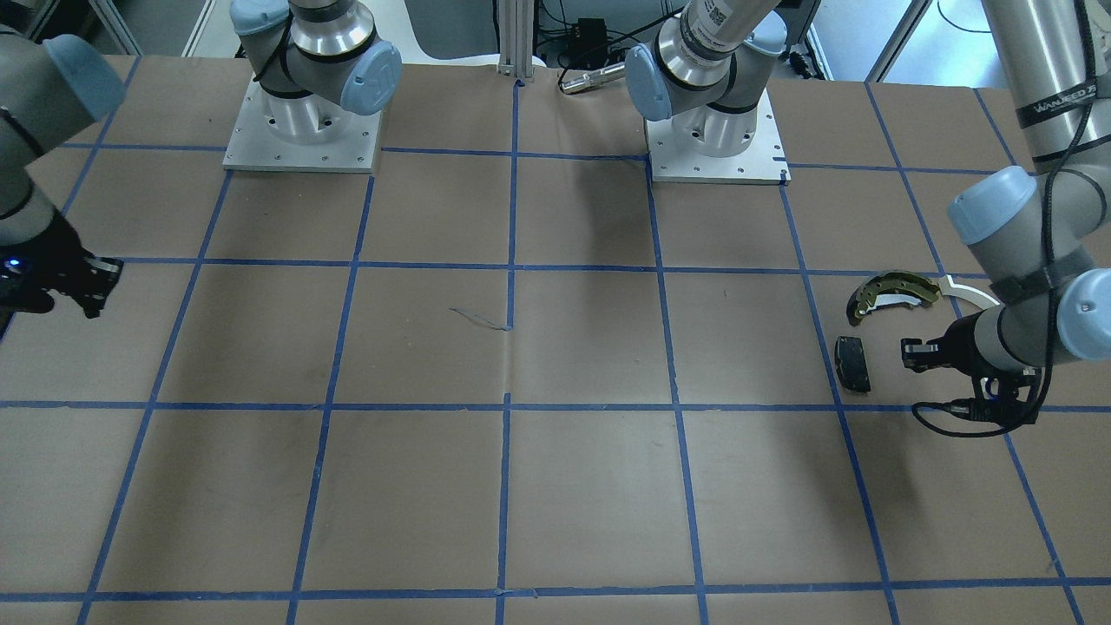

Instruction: Place bearing gear from tray to pile

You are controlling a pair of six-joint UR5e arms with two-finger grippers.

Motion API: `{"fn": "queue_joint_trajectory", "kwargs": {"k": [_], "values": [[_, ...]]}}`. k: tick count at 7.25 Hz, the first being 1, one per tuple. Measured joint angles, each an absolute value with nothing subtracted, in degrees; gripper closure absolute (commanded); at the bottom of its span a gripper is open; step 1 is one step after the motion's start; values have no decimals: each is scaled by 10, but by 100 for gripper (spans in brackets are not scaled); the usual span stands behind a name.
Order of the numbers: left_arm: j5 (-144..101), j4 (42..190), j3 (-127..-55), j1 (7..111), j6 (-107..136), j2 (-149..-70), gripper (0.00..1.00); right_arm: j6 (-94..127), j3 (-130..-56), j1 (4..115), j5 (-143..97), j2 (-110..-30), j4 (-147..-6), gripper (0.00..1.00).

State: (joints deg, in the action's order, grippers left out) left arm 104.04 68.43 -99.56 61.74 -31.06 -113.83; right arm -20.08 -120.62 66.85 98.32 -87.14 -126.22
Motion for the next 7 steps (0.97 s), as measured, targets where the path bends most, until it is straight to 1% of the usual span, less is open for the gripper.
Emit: {"fn": "queue_joint_trajectory", "kwargs": {"k": [1,3,4,5,6,7], "values": [[1043,657,-1018,611,-313,-1140,100,-70,-1212,768,981,-877,-1247,100],[1045,637,-1043,605,-313,-1142,98,178,-1210,966,969,-853,-1246,100],[1045,634,-1048,603,-312,-1142,54,274,-1202,1044,949,-827,-1269,100],[1045,634,-1051,602,-312,-1143,23,338,-1188,1104,926,-794,-1301,100],[1046,634,-1052,602,-313,-1143,0,383,-1164,1150,907,-762,-1326,100],[1047,634,-1052,601,-313,-1143,0,422,-1130,1185,891,-727,-1337,100]]}}
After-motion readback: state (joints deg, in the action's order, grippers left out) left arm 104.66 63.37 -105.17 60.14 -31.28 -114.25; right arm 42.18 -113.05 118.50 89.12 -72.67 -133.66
